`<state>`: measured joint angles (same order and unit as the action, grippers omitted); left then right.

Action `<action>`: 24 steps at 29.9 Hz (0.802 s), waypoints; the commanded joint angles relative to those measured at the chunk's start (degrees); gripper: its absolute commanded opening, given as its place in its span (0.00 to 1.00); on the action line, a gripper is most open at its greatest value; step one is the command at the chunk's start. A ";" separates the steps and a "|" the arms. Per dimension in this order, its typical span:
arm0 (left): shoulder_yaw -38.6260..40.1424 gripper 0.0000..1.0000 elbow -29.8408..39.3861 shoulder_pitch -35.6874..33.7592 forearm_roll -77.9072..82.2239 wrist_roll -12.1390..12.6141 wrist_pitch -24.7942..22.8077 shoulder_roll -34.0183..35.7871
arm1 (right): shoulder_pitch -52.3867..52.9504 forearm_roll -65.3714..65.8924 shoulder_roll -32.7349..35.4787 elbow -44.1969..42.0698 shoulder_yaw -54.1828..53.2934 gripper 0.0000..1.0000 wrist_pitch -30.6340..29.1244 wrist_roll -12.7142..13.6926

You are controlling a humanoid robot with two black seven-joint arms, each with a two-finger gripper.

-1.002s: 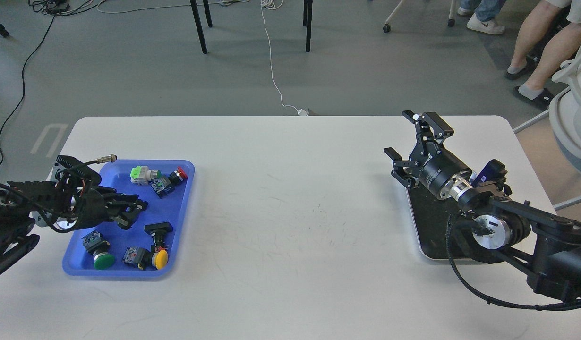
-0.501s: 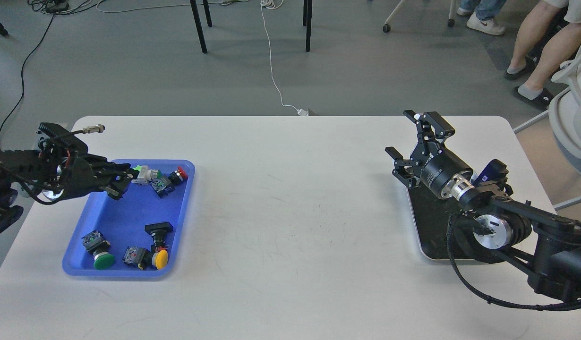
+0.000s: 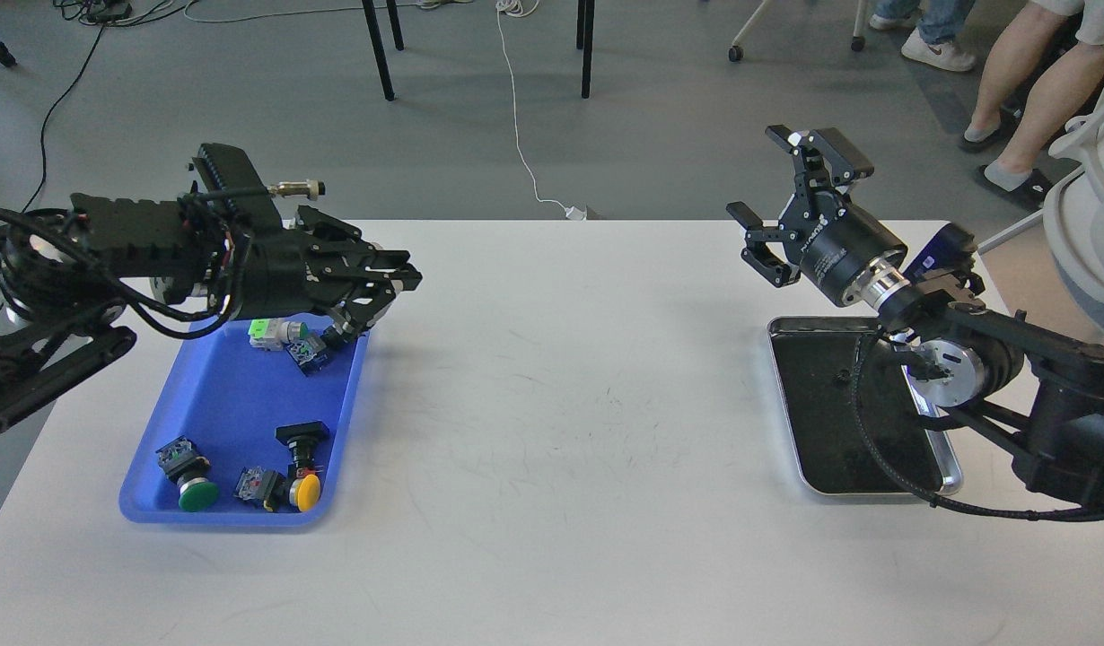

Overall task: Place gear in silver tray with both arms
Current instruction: 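Lift the gear and carry it toward the table center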

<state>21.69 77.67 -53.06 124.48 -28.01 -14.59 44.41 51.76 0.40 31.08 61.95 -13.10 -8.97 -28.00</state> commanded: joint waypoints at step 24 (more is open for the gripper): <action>-11.14 0.19 -25.02 -3.36 0.52 0.01 -6.50 -44.31 | 15.65 -1.02 -0.49 -0.52 11.08 0.97 0.36 0.00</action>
<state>11.57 54.34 -56.04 125.01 -27.98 -21.08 2.70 67.45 -0.62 30.72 61.61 -2.99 -8.68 -28.00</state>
